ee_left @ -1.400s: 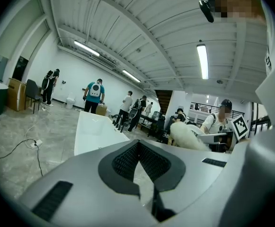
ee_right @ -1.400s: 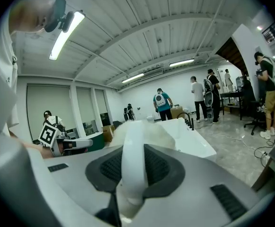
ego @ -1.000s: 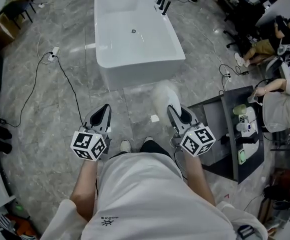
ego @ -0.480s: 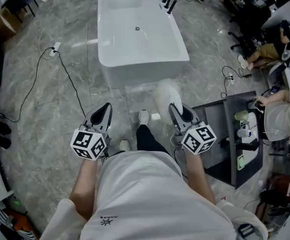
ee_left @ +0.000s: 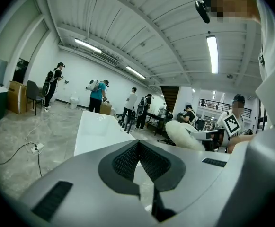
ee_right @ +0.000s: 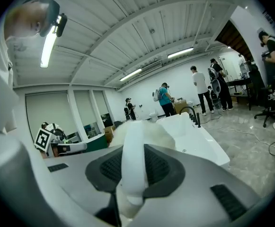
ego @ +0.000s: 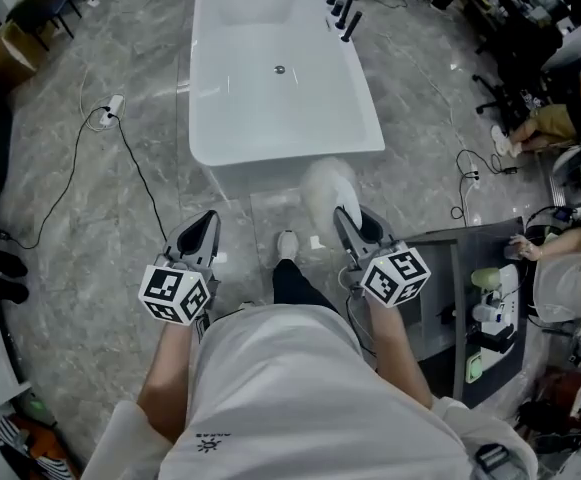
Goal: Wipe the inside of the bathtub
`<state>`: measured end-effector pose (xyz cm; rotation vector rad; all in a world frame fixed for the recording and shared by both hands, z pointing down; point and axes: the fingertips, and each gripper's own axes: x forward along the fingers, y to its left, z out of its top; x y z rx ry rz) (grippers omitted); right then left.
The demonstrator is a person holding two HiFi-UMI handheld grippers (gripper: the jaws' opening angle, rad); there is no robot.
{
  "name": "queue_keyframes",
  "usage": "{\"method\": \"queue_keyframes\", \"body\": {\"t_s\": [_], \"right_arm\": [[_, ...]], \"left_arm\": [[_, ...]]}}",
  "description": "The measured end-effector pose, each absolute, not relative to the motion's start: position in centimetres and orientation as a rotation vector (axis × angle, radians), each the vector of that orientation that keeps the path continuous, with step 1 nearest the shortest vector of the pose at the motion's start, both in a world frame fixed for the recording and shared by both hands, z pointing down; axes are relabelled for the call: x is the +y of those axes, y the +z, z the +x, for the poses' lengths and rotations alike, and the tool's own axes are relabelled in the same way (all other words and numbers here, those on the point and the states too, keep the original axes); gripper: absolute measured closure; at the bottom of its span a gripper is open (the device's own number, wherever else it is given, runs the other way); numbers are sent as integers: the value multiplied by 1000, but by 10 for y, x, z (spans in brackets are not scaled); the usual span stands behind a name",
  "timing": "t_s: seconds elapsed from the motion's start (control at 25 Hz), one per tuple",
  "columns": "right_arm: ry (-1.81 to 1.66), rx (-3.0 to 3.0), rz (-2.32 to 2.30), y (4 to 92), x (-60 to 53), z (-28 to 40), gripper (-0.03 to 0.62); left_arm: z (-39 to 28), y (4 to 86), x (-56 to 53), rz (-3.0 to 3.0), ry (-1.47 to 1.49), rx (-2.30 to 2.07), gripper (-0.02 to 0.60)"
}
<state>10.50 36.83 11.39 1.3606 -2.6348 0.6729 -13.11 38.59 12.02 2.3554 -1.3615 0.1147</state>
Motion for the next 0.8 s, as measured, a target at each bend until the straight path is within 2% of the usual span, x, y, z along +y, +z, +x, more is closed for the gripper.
{"method": "queue_keyframes", "body": {"t_s": [0.52, 0.8], "right_arm": [[708, -2594, 1263, 132, 200, 174, 499], [748, -2558, 1181, 163, 146, 195, 499]], "left_arm": [[-71, 116, 231, 2304, 123, -1404, 577], [-64, 122, 183, 2255, 137, -1486, 577]]}}
